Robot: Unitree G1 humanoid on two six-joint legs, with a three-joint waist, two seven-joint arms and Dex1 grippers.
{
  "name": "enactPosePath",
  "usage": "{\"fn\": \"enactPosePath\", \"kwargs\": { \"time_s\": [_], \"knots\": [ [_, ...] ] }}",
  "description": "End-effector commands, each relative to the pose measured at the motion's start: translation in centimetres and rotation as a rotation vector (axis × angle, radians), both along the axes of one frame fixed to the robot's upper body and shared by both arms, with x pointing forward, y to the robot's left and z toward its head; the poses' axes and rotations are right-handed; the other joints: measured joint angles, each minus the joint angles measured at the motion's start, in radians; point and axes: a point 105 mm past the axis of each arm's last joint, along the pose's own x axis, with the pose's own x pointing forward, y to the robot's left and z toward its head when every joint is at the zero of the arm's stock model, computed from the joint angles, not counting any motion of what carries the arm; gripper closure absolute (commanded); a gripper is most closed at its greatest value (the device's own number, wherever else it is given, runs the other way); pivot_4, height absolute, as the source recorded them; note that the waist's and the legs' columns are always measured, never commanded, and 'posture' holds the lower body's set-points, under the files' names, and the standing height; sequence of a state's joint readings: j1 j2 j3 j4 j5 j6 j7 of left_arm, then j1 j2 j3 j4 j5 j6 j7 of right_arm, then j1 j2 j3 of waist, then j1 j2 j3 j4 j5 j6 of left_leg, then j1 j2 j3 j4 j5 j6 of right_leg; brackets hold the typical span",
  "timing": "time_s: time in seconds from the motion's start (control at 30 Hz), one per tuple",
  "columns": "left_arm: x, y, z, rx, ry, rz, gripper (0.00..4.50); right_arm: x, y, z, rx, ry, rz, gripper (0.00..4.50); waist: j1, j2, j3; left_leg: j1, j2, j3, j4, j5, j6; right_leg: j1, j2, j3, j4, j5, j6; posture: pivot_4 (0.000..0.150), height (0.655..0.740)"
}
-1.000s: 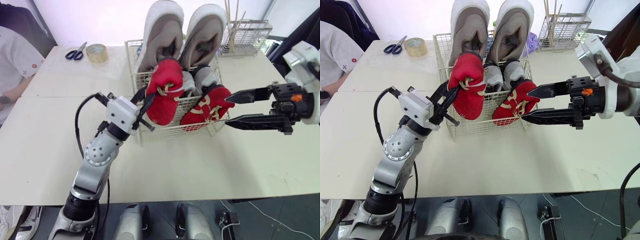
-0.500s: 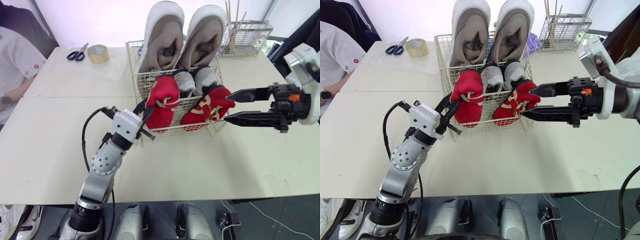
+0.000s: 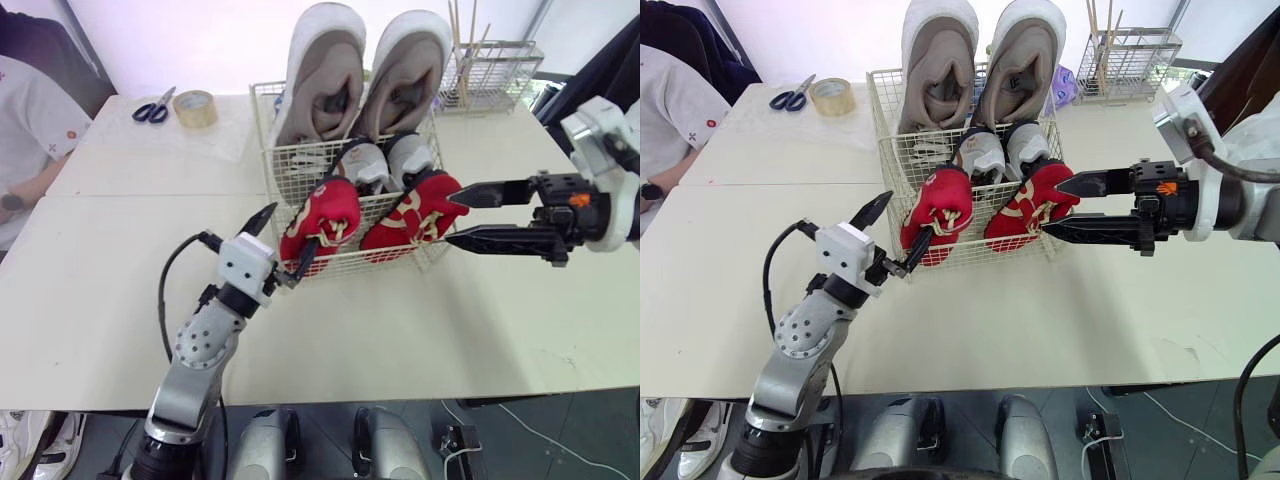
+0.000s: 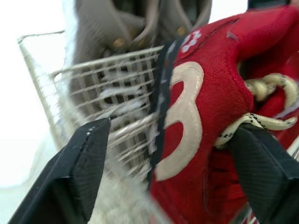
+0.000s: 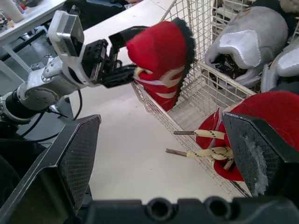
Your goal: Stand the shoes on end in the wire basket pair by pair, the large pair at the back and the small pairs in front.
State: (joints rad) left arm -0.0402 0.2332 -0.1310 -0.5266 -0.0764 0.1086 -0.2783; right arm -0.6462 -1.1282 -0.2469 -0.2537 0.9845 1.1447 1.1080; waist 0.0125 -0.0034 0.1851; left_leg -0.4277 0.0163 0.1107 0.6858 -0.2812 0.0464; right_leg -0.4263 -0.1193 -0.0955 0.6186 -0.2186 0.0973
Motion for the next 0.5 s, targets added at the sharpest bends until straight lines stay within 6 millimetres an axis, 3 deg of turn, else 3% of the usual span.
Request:
{"fn": "enactPosePath", "kwargs": {
  "time_s": [0.03, 0.33, 0.5],
  "knots": [
    [-1.0, 0.8, 0.5, 0.002, -0.005, 0.029, 0.83, 0.0, -0.1, 0.5, 0.007, -0.04, 0.017, 0.0, 0.001, 0.0, 0.0, 0.0, 0.0, 0.0, 0.0, 0.0, 0.0, 0.0, 0.0, 0.0, 0.0, 0.0, 0.0, 0.15, 0.74],
    [-3.0, 2.6, 0.9, 0.047, 0.006, 0.111, 0.83, 0.8, 0.6, -0.3, 0.026, -0.029, 0.046, 0.0, -0.001, 0.0, 0.0, 0.0, 0.0, 0.0, 0.0, 0.0, 0.0, 0.0, 0.0, 0.0, -0.001, -0.001, -0.001, 0.15, 0.74],
    [-4.0, 5.3, 2.0, 0.054, -0.039, 0.288, 0.83, 1.5, 0.5, -0.7, 0.033, -0.026, 0.039, 0.0, 0.002, 0.0, 0.0, 0.0, 0.0, 0.0, 0.0, 0.0, 0.0, 0.0, 0.0, 0.0, -0.001, -0.002, -0.003, 0.15, 0.74]
  ]
}}
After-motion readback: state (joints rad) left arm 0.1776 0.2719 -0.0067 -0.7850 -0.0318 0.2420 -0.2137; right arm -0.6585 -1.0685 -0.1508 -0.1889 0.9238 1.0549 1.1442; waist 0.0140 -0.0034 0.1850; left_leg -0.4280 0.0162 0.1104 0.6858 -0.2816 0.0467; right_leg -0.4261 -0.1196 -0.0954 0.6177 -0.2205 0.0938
